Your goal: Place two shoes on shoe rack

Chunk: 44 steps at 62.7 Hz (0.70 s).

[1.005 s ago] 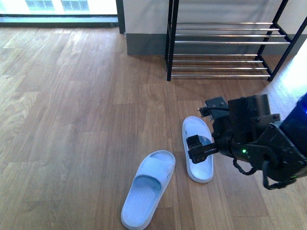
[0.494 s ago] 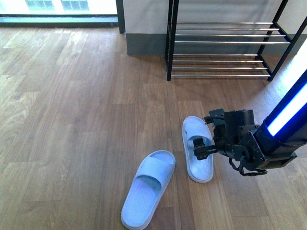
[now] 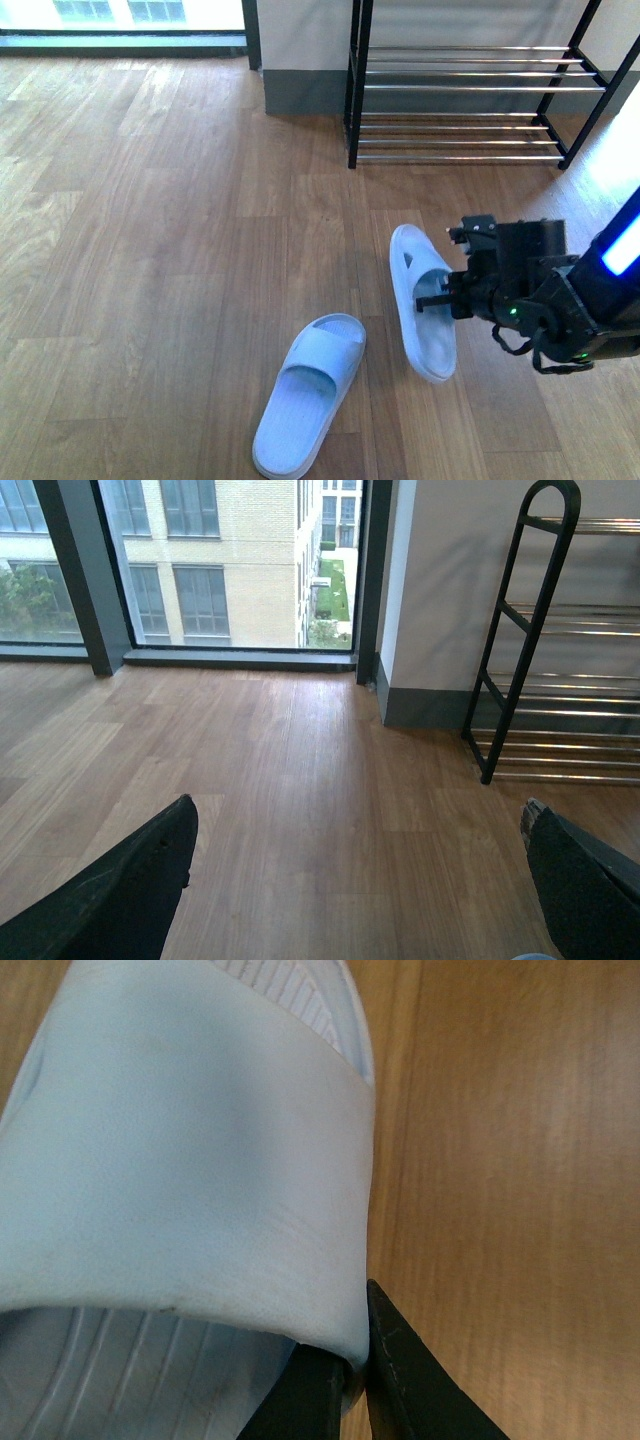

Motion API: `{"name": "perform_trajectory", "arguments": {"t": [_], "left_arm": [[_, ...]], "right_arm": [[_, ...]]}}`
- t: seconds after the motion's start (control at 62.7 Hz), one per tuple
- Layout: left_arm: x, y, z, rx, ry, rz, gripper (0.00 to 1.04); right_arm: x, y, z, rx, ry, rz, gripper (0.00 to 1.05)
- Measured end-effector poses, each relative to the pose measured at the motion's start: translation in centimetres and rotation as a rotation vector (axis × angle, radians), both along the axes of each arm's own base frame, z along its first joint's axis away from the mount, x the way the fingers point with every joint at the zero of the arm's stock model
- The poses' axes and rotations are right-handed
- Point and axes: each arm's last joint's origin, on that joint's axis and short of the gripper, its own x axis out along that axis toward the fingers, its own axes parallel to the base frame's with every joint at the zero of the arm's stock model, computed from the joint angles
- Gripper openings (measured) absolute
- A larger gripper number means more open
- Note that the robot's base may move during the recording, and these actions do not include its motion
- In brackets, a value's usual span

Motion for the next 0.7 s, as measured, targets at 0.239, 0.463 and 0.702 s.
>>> {"name": "perform_trajectory", "arguments": {"t": [0.239,0.463,0.702], "left_arm": [[0.0,0.0,0.0,0.0,0.0,0.0,0.95],[0.0,0.0,0.0,0.0,0.0,0.0,0.95],[0.0,0.0,0.0,0.0,0.0,0.0,0.95]], "right_arm": [[-4.3,-1.3,11.6,-0.007,-0.153,-0.019,0.02],[-8.3,-3.5,18.6,0.005,-0.228,-0.047,0.02],[-12.1,-5.4,23.6,0.038,-0.323,-0.088,0.02]]}}
